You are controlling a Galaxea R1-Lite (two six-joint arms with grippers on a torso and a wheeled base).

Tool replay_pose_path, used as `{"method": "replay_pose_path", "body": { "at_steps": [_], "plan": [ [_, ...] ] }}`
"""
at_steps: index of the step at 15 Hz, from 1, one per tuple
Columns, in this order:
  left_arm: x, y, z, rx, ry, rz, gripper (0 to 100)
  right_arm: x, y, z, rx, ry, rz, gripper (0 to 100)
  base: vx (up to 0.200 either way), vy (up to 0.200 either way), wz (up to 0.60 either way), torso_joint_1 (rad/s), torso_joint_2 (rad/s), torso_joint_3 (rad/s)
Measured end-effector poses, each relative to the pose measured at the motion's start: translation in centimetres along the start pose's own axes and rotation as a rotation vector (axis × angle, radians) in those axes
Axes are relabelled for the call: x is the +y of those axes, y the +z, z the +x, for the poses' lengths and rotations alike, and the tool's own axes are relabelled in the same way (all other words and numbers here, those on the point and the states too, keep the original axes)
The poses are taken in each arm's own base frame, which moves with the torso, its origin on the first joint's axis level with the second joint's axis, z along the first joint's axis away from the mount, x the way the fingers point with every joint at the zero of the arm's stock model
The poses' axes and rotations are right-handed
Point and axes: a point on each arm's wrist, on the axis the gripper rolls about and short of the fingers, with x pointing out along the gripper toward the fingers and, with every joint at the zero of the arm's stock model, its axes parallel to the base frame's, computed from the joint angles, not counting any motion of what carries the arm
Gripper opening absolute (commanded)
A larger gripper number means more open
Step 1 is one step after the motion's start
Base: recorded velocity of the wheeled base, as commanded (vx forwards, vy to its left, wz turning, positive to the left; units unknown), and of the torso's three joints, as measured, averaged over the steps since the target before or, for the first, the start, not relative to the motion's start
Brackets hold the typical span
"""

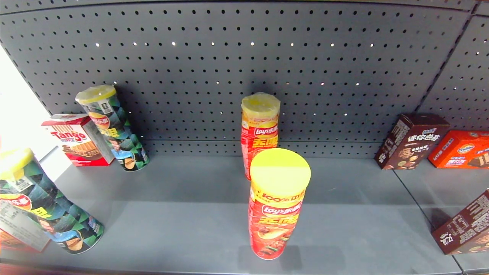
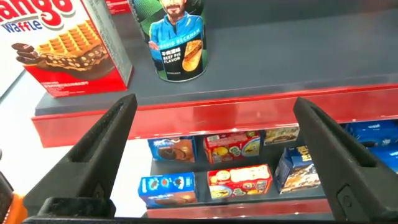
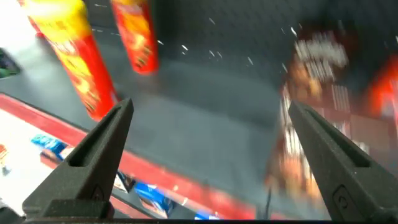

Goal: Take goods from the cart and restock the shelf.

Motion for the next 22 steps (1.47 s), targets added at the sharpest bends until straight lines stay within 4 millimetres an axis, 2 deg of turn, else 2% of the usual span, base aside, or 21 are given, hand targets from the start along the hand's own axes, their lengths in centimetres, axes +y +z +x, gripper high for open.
{"method": "replay_pose_path", "body": {
  "at_steps": [2,5,7,10,16,22],
  "plan": [
    [0.0,0.0,0.0,0.001,-0.001,-0.010,100,-0.2,2.6,3.0,0.044,0.073,-0.064,100,0.000,0.000,0.00,0.000,0.00,0.000],
    [0.0,0.0,0.0,0.002,-0.006,-0.011,100,0.2,4.6,8.2,0.119,0.185,-0.105,100,0.000,0.000,0.00,0.000,0.00,0.000],
    [0.0,0.0,0.0,0.001,-0.008,-0.012,100,1.0,5.0,11.7,0.165,0.244,-0.113,100,0.000,0.000,0.00,0.000,0.00,0.000],
    [0.0,0.0,0.0,0.001,-0.009,-0.011,100,2.4,4.1,15.7,0.255,0.319,-0.131,100,0.000,0.000,0.00,0.000,0.00,0.000],
    [0.0,0.0,0.0,0.001,-0.009,-0.006,100,4.0,1.1,20.4,0.396,0.318,-0.155,100,0.000,0.000,0.00,0.000,0.00,0.000],
    [0.0,0.0,0.0,0.001,-0.010,-0.009,100,5.9,-1.1,22.4,0.481,0.350,-0.176,100,0.000,0.000,0.00,0.000,0.00,0.000]
  ]
}}
